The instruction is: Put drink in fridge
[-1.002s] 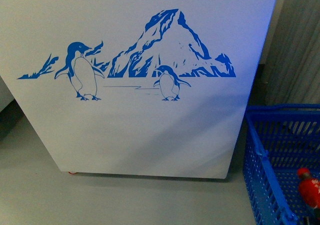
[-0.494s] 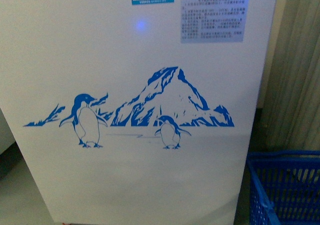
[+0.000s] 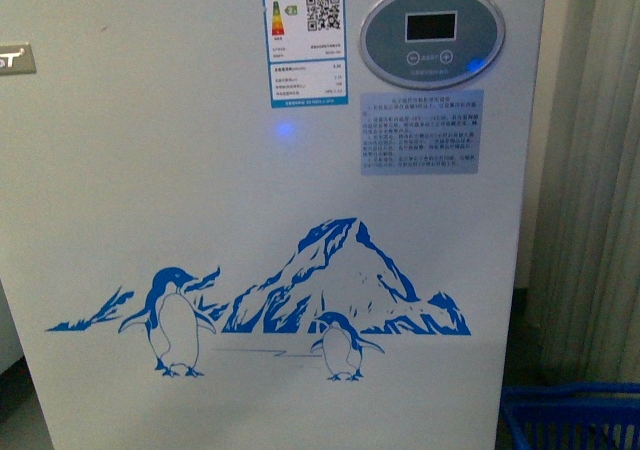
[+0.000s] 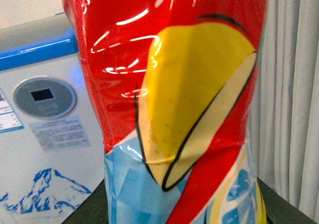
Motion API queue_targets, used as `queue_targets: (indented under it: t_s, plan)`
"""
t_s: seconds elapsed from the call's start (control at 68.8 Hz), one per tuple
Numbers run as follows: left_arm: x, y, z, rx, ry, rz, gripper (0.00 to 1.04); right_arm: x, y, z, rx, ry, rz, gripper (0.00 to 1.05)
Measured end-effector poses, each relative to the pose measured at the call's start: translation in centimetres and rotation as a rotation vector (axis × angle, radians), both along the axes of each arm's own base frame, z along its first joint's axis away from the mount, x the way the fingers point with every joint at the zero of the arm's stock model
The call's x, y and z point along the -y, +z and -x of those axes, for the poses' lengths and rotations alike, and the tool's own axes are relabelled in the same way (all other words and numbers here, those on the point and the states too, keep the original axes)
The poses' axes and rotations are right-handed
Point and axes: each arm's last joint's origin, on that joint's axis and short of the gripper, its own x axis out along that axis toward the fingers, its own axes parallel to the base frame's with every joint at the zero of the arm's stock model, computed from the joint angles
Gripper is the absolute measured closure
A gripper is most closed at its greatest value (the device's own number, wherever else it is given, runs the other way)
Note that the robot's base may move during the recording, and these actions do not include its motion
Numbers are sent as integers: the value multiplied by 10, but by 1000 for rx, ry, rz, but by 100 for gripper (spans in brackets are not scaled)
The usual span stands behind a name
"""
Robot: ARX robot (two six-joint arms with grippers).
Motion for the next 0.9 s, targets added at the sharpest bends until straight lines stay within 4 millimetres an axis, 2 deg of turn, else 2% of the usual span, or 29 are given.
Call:
queue_targets:
  t_s: [0.102,0.291,0.901]
  plan:
    - [0,0,0,0,0,0,8,-3,-8,7,1,33,2,64]
    - [0,0,0,0,0,0,8,-4,-13,5,-13,36,-1,64]
    - [0,0,0,0,1,0,8,-4,-13,5,-13,37,-1,64]
